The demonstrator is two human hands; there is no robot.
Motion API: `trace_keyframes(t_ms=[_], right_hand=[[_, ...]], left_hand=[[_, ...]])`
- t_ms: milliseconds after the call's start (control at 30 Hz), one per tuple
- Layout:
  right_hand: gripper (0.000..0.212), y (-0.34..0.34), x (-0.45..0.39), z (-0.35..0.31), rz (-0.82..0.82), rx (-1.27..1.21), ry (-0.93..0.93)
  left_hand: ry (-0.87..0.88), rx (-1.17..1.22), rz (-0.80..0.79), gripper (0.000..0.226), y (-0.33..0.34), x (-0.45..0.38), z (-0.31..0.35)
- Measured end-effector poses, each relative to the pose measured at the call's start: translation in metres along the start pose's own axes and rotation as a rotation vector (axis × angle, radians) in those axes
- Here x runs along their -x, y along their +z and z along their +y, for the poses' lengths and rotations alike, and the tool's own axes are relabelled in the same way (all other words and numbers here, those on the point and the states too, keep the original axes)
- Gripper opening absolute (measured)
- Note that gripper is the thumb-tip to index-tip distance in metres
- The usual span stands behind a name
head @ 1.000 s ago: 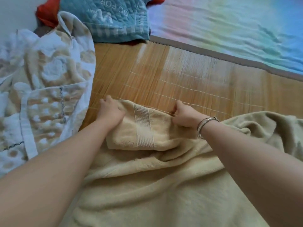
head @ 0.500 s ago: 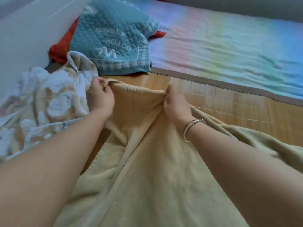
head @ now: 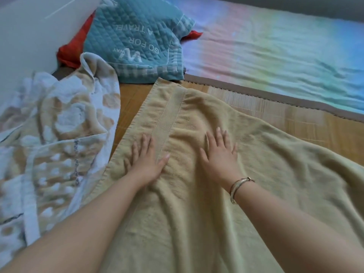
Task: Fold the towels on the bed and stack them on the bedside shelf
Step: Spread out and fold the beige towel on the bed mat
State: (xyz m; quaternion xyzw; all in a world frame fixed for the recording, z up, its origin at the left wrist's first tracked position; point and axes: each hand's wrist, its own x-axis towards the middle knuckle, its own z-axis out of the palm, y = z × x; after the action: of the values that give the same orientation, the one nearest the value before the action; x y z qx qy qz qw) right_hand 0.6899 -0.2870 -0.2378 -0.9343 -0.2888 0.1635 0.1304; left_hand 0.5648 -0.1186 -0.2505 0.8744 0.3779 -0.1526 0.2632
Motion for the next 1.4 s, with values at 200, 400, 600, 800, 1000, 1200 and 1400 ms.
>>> trace_keyframes(t_ms=[200, 400, 600, 800, 1000, 1200, 1400], right_hand=[[0.065, 0.017, 0.001, 0.002, -0.12, -0.021, -0.066], [0.053, -0.003, 0.0, 0.025, 0.071, -0.146, -0.034], [0.044, -0.054, -0.008, 0.122, 0.342, -0.047, 0.159], [0.042, -0.111, 0.012, 0.243, 0.221, 0.18, 0.596], [0.022, -0.131, 0.03, 0.293, 0.07, 0.018, 0.704], [0.015, -0.152, 0.032, 0.305, -0.28, 0.019, 0.64], [0.023, -0.168, 0.047, 0.294, -0.621, 0.234, 0.533]], left_hand=[[-0.127, -0.034, 0.038, 0.082, -0.002, -0.009, -0.036], [0.068, -0.128, 0.115, 0.075, -0.003, -0.01, 0.029], [0.417, -0.141, 0.037, 0.059, 0.021, -0.02, 0.158], [0.637, -0.051, 0.01, 0.045, 0.062, -0.038, 0.259], [0.666, -0.032, -0.032, 0.027, 0.088, -0.046, 0.312], [0.659, -0.255, -0.027, 0.039, 0.08, -0.052, 0.328], [0.75, -0.323, -0.332, 0.049, 0.06, -0.04, 0.324]])
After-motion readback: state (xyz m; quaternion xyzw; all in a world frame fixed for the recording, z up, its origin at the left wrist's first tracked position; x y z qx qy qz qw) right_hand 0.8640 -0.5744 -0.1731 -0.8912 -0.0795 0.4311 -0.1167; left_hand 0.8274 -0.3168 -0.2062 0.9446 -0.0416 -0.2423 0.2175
